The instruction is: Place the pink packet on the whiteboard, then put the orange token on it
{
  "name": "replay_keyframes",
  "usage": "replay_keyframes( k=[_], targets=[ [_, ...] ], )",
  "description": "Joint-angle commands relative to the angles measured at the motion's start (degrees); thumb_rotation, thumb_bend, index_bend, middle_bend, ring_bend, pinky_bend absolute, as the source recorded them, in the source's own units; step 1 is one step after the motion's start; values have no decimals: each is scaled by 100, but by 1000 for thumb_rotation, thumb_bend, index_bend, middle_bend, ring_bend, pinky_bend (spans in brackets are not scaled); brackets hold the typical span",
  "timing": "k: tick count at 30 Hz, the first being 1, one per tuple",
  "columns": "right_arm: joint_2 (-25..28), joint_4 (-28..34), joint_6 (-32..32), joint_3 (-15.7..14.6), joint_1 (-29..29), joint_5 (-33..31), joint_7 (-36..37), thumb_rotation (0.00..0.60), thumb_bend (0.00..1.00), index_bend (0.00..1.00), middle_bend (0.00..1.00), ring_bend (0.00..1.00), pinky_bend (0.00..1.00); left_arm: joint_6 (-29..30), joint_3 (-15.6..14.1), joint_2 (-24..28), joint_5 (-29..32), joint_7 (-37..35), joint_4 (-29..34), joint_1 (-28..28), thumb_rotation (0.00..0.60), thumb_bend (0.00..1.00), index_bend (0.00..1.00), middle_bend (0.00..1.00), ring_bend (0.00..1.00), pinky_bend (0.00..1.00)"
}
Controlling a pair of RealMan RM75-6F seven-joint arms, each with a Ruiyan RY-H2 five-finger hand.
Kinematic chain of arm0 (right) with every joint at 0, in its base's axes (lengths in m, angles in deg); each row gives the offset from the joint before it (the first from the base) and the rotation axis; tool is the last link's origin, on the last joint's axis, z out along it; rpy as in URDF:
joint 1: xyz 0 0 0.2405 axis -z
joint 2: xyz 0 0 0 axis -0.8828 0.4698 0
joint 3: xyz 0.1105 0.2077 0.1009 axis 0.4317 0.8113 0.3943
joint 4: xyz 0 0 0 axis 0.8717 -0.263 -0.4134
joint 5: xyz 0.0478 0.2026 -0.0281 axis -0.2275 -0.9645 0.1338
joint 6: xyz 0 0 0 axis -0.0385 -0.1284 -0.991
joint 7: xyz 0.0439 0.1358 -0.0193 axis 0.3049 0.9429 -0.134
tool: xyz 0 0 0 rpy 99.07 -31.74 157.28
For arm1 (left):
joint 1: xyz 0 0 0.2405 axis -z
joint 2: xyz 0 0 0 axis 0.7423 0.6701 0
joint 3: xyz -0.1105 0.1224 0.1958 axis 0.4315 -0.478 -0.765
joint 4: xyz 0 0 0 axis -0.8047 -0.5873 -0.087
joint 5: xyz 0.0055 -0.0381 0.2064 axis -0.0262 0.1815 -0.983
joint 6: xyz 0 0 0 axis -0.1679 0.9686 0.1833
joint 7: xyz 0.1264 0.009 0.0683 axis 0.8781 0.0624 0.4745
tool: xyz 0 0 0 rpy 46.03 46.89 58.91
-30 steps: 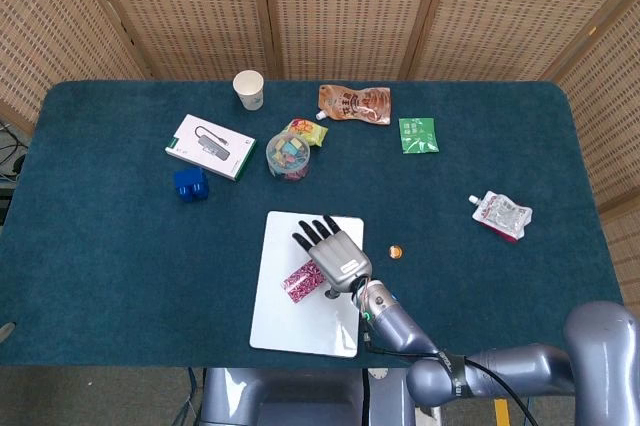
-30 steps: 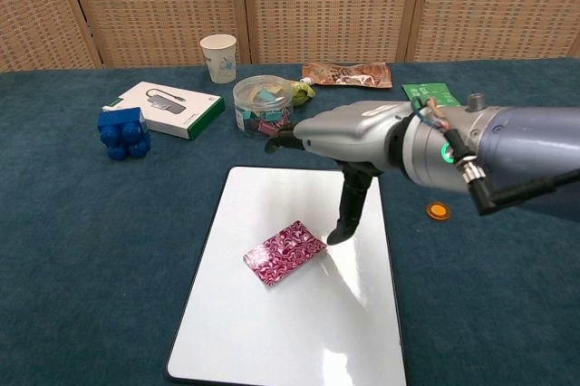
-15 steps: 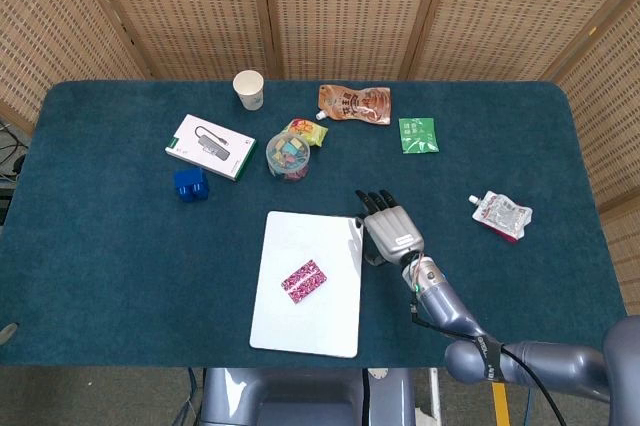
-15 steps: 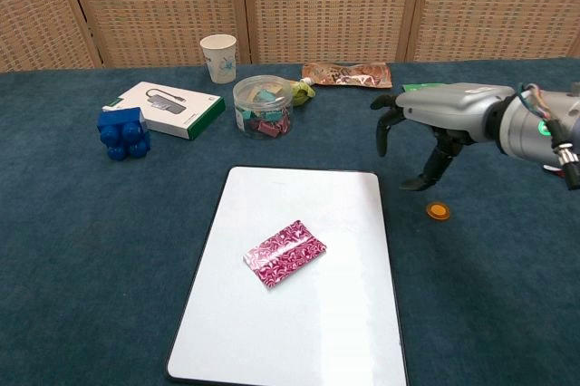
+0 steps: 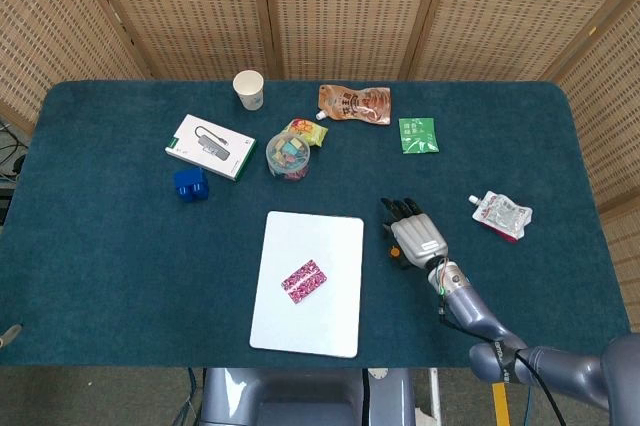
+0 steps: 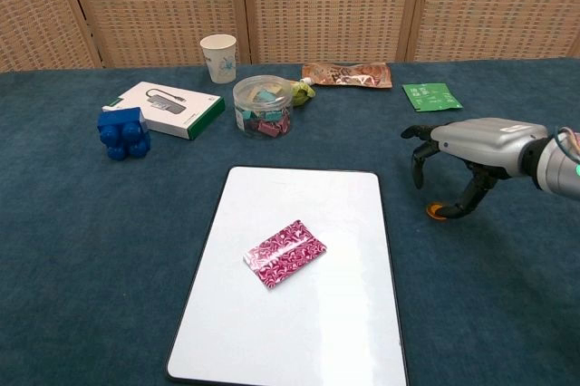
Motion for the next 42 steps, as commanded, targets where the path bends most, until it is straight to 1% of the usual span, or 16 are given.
replay_keyframes(
  k=[1, 8, 14, 24, 26, 31, 33, 38, 42],
  targets=[
    [-31, -93, 16, -32, 65, 98, 95, 600, 337, 403, 0, 0, 0, 7, -2, 5, -9, -4, 3, -2, 600, 49, 0, 0, 0, 0],
    [-112, -302, 127, 1, 116, 122, 173, 600, 337, 403, 0, 0, 0, 7, -12, 11, -24, -20, 9, -4, 600, 49, 0, 0, 0, 0],
    [-167, -394, 226, 43, 135, 123, 189, 600, 337, 422, 0, 0, 0, -2, -11, 7, -17, -16, 7, 3, 600, 49, 0, 0, 0, 0],
    [-244, -528, 340, 86, 155, 109, 174, 600, 337, 425, 0, 0, 0, -27, -16, -3, -4, -8, 6, 13, 600, 49, 0, 0, 0, 0],
    [-255, -558, 366, 98, 159, 101, 184, 600, 337, 445, 0, 0, 0, -27, -15, -3, -3, -4, 6, 14, 600, 49, 0, 0, 0, 0],
    [-276, -605, 401, 114, 175, 135, 214, 600, 338, 553, 0, 0, 0, -33, -20, -4, -3, 2, 13, 16, 600, 49, 0, 0, 0, 0],
    [-283, -605, 400, 123, 184, 164, 232, 600, 345, 572, 0, 0, 0, -35, -20, -5, -3, 1, 12, 17, 600, 49, 0, 0, 0, 0],
    [-246, -501, 389, 166, 204, 236, 305, 600, 349, 579, 0, 0, 0, -28, -20, -1, -6, -16, 11, 15, 600, 49, 0, 0, 0, 0],
    [-140, -254, 389, 242, 205, 269, 402, 600, 359, 579, 0, 0, 0, -15, -19, 9, -17, -37, 13, 10, 600, 49, 0, 0, 0, 0]
  ],
)
